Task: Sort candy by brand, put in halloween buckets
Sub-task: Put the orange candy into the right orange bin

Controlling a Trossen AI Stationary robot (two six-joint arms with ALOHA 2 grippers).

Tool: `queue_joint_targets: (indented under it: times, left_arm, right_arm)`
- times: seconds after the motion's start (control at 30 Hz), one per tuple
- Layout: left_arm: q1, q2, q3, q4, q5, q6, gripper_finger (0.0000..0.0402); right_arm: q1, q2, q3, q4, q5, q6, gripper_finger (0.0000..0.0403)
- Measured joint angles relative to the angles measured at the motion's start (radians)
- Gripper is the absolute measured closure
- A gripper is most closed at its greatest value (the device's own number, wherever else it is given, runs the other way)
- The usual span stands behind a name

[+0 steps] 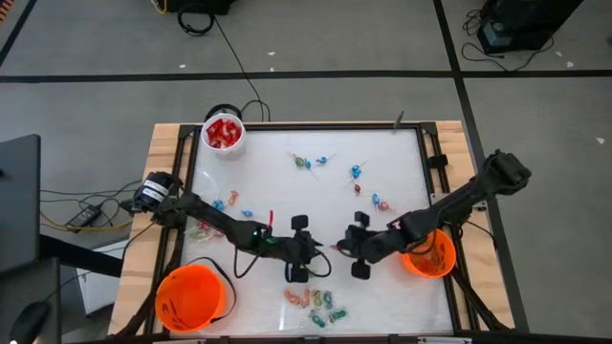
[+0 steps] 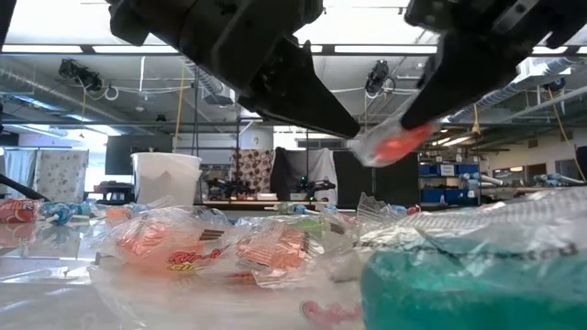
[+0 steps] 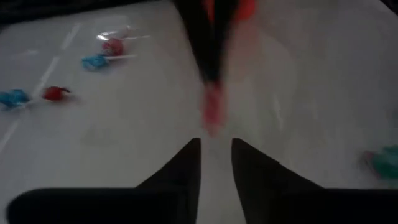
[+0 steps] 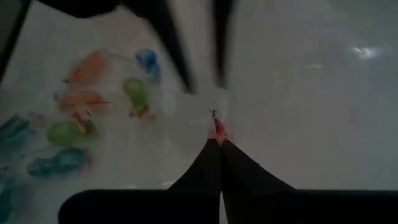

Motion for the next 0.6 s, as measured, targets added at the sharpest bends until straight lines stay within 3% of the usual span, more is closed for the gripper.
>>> queue_joint_targets:
  times: [0.13,0.33,0.43,0.6]
  left_arm:
    - [-0.003,0.0,0.0,-0.011,0.055,-0.022,0.0273]
    - [-0.004,0.0,0.0,-0.021,0.059,-0.033,0.0267]
    - [-0.005,0.0,0.0,-0.019,0.06,-0.024,0.0266]
    - [-0.002,0.0,0.0,-0.027,0.063,0.028,0.0266]
  right_arm:
    - [0.013,-0.121,0.0,-0.145,0.04,0.078,0.0396]
    - [0.047,-0.338,0.0,-0.343,0.027,0.197,0.0396]
    - [0.068,-0.452,0.0,-0.46,-0.05,0.284,0.0396]
    - [0.112,-0.609,0.001,-0.65,-0.28,0.461,0.0396]
